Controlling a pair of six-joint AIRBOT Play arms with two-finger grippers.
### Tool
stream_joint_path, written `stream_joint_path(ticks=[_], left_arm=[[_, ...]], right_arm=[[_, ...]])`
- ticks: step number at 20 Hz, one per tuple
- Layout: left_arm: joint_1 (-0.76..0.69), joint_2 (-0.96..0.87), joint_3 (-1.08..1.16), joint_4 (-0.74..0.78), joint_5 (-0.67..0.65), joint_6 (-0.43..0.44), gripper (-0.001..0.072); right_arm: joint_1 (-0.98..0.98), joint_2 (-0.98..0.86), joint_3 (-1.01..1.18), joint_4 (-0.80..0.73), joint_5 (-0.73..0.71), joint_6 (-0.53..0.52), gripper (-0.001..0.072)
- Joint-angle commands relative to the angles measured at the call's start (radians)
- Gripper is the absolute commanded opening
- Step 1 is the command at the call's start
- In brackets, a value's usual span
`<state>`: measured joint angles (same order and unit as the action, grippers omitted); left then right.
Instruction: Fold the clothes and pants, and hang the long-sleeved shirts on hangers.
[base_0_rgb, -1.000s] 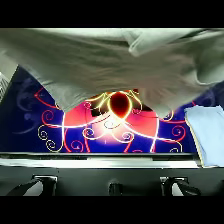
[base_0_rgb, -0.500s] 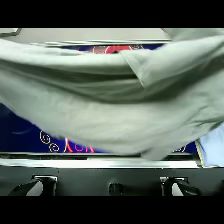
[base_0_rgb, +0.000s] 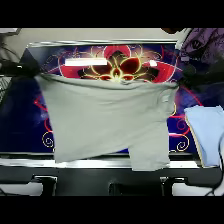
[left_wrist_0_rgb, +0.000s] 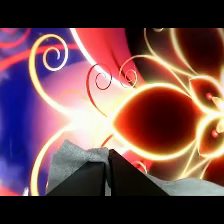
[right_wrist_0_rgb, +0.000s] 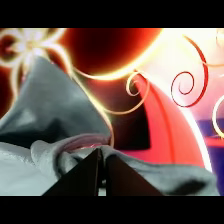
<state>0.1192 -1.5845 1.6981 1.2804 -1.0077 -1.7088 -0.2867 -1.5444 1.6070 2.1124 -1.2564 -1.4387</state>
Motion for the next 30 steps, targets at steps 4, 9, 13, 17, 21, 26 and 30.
stream_joint_path(ticks=[4,9,13,17,21,26,30], left_arm=[[-0.08,-0.254,-0.011,-0.112,0.168,-0.005,0.004],[-0.004,-0.193,0.016,-0.156,0.006,-0.003,0.0577],[0.116,-0.021,-0.071,-0.063,-0.182,0.006,0.0577],[0.191,0.277,-0.505,-0.061,-0.125,-0.002,0.0576],[0.192,0.482,-0.818,-0.06,-0.118,-0.002,0.0576],[0.192,0.522,-0.88,-0.06,-0.126,-0.001,0.0576],[0.192,0.522,-0.879,-0.06,-0.158,-0.022,0.0576]], right_arm=[[-0.001,-0.306,-0.04,0.092,0.151,-0.032,0.0083],[-0.036,-0.218,-0.032,0.087,0.002,-0.259,0.0316],[-0.187,-0.024,-0.156,0.074,-0.108,-0.381,0.0326],[-0.342,0.178,-0.581,0.082,-0.086,-0.421,0.0386],[-0.316,0.233,-0.864,0.084,-0.011,-0.47,0.0396],[-0.262,0.229,-0.951,0.083,0.128,-0.506,0.0475],[-0.262,0.183,-0.951,0.11,0.144,-0.51,0.0473]])
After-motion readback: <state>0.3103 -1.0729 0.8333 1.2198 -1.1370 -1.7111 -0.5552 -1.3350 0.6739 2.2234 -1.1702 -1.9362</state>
